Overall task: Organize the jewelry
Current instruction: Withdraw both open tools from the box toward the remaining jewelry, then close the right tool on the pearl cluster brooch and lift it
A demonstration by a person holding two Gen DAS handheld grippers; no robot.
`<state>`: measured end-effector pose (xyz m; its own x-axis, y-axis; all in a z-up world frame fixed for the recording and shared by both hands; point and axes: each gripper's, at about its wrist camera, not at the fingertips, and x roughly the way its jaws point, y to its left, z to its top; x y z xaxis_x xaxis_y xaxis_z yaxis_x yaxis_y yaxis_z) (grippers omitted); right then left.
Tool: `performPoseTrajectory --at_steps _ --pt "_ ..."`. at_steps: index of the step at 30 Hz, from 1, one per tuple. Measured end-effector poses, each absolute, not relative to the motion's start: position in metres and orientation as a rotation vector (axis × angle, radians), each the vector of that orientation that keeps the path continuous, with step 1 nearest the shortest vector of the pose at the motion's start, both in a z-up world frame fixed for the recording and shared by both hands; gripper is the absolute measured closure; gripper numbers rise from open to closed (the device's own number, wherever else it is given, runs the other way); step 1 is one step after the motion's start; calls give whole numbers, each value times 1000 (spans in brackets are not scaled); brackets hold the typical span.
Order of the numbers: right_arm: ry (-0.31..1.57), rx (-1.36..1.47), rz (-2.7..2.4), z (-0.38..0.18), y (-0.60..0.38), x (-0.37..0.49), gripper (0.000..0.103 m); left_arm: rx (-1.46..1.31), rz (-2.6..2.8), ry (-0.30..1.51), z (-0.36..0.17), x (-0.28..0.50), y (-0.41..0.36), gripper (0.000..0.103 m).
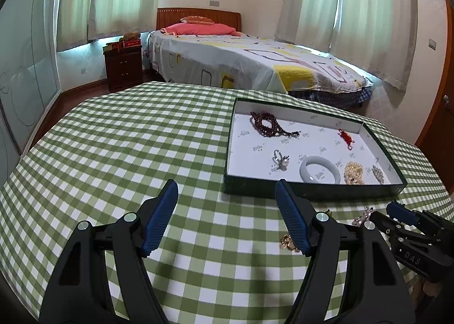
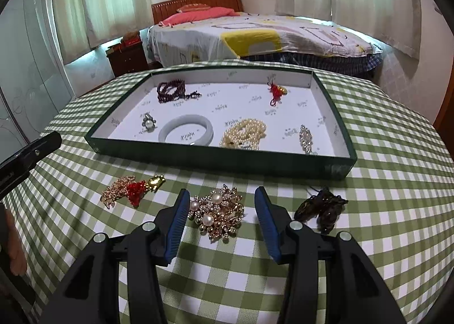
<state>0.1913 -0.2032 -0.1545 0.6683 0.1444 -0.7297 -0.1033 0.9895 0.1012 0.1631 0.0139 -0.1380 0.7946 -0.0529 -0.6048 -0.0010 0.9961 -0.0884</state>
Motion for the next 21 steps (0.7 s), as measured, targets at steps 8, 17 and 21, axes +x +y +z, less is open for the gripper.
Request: performPoseTrajectory --at_steps 8,17,21 --pt "877 48 132 -165 -200 198 55 -94 -37 673 -144 161 13 34" --pt "901 56 183 -169 -195 196 69 -87 -48 696 -151 161 6 34" --pt "888 50 198 -166 -193 192 83 -82 -54 704 -153 161 4 34"
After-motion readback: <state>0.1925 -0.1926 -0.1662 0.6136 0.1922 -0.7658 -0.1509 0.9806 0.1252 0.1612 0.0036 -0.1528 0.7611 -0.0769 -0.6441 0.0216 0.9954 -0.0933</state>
